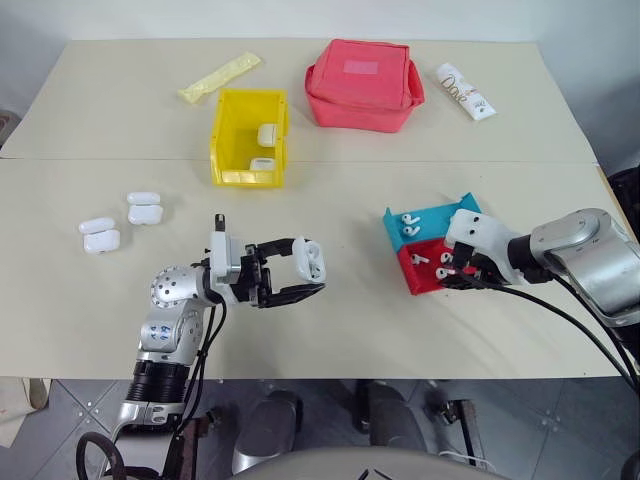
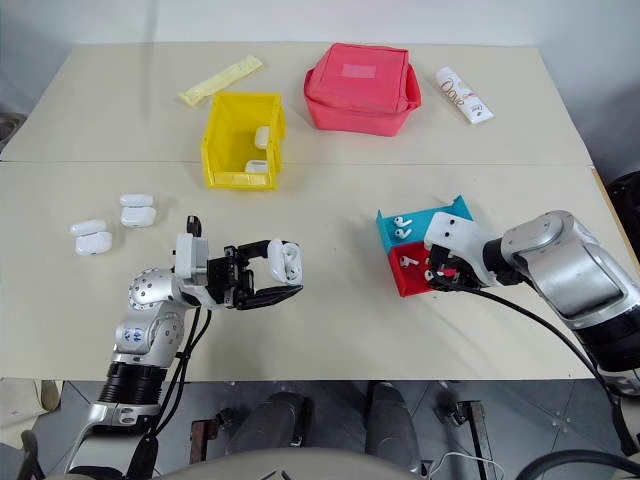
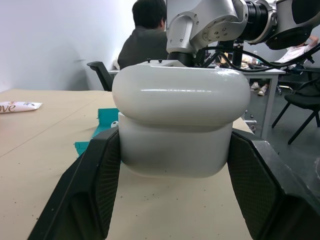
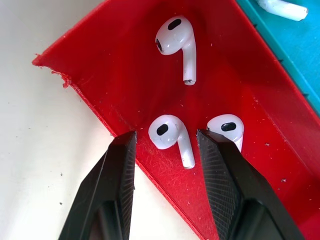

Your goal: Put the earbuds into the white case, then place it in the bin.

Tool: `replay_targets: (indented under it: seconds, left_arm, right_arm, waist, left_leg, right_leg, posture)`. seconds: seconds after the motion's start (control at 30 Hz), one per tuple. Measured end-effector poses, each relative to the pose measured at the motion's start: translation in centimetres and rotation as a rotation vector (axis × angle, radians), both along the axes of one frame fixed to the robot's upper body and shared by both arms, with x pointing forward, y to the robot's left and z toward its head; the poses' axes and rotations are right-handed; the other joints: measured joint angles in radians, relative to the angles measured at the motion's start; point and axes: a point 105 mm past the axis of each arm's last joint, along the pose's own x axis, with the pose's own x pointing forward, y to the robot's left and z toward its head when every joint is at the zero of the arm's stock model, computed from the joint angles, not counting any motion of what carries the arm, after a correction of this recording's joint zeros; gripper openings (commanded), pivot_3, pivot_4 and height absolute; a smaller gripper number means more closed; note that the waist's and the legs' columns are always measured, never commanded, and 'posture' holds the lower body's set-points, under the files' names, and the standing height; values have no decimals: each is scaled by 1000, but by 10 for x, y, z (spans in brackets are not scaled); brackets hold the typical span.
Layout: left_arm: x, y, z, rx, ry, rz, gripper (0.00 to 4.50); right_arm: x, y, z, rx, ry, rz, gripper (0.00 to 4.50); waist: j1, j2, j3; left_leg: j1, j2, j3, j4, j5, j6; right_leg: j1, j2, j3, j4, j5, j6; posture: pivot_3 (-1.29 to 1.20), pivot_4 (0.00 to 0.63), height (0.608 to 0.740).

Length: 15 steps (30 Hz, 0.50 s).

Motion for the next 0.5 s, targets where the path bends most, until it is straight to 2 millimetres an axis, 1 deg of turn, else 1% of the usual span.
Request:
replay_targets:
  seconds: [0.37, 0.47, 0.5]
  left_arm:
    - [0, 0, 0, -1, 1, 5, 2779]
    - [0, 0, 0, -1, 1, 5, 2779]
    - [0, 0, 0, -1, 1, 5, 2779]
  right_arm:
    - [0, 1, 0, -3, -1, 8, 1967]
    - [1, 1, 0, -5, -4, 9, 1404]
    - [1, 1, 0, -6, -4, 10, 1114]
  waist:
    - [-1, 0, 0]
    - [-1, 0, 0]
    - [-1, 0, 0]
  left_leg:
    - [0, 0, 0, 0, 0, 0]
    - [0, 0, 0, 0, 0, 0]
    - [0, 0, 0, 0, 0, 0]
  right_leg:
    - [0, 0, 0, 0, 0, 0]
    - [0, 0, 0, 0, 0, 0]
    - [0, 0, 0, 0, 0, 0]
  posture:
    - [0, 150, 740]
    - [0, 150, 740]
    - [0, 150, 740]
